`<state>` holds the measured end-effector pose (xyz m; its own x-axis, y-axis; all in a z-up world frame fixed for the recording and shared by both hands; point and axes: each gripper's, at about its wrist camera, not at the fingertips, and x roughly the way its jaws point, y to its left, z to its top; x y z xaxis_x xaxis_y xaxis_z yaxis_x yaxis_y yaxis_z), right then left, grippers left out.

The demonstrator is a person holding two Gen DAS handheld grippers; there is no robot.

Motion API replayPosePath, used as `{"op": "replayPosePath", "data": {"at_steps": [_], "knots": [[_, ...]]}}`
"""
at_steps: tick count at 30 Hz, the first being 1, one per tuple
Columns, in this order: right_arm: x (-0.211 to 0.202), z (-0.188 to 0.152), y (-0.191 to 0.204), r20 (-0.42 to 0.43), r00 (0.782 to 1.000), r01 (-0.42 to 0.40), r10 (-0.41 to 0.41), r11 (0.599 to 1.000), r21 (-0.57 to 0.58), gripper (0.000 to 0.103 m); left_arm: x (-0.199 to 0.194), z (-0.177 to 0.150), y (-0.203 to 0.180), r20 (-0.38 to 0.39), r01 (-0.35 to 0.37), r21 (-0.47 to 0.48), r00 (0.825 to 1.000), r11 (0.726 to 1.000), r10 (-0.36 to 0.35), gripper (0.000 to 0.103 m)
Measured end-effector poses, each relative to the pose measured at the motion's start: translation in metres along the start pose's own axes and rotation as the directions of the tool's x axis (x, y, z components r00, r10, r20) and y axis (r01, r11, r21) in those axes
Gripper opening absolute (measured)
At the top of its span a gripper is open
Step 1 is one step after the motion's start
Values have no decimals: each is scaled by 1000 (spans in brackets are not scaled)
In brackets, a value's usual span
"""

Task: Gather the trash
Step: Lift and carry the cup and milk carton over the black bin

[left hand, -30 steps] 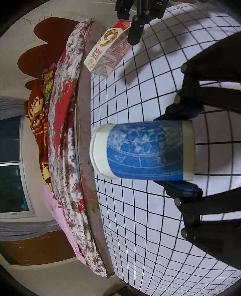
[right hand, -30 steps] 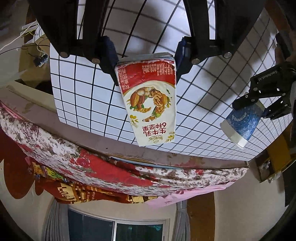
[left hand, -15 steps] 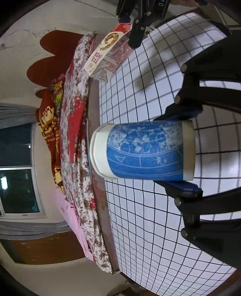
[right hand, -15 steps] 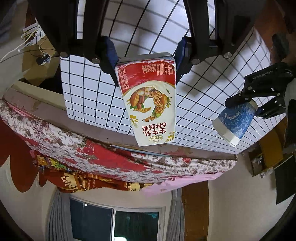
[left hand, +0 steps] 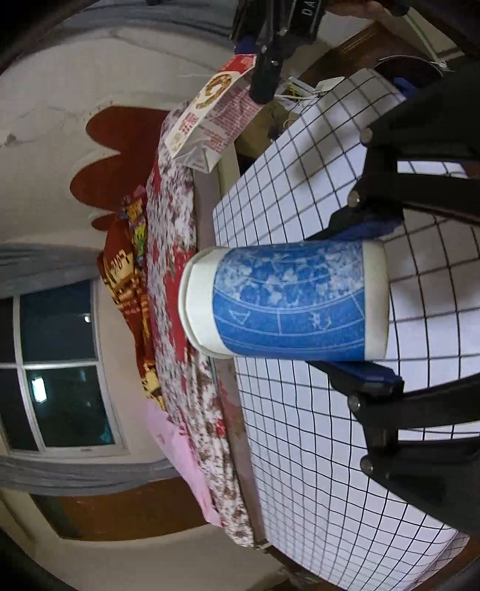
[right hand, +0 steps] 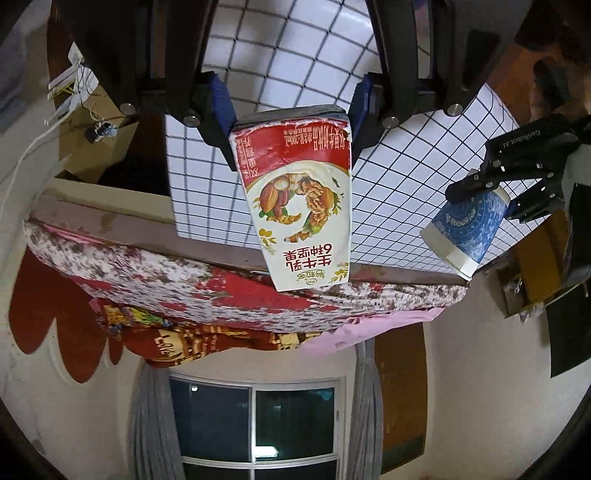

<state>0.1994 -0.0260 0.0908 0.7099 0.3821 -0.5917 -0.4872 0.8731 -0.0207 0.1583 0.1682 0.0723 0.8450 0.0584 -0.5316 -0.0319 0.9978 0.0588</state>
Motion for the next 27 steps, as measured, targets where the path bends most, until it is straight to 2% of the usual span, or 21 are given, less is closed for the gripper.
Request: {"op": "replayPosePath", "data": {"at_steps": [13,21,27], "knots": [[-47,-61,-49,-4,998,63,-63,994,91,54,-17,-19,-64,-4,94,23,996,995,-94,55],[-76,-107,-85,-36,991,129,-125,984,127,54,-15,-35,-130,-37,186,63,982,980,-184,55],[-93,-132,-105,-60,985,168,-161,975,143,54,-18,-41,-166,-55,237,81,971,968,-233,55]]}}
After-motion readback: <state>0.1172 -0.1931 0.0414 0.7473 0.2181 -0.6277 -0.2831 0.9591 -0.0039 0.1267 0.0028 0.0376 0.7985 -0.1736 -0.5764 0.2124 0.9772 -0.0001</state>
